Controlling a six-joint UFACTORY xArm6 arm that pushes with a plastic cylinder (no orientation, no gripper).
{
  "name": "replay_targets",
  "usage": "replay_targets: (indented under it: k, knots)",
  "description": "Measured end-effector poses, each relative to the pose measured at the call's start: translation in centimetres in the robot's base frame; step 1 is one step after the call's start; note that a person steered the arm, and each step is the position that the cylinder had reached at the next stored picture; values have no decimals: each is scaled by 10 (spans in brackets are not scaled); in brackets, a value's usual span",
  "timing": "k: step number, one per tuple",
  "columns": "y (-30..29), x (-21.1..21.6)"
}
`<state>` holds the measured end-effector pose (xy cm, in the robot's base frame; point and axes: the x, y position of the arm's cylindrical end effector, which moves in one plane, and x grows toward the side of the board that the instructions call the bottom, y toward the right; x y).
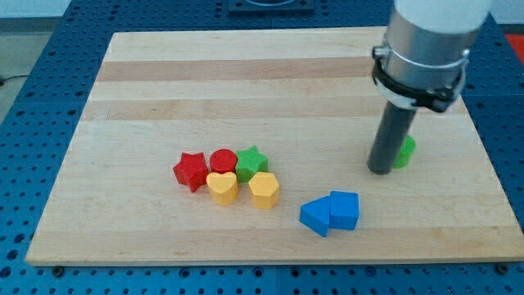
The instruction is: Separate the blue triangle from the blue cube
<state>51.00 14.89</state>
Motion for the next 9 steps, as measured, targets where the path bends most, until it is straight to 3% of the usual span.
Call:
replay_targets:
  k: [2, 5, 7, 8, 9]
  knots:
    - [-3, 52]
    - [-117, 59]
    - [-132, 67]
    - [-108, 94]
    - [-134, 97]
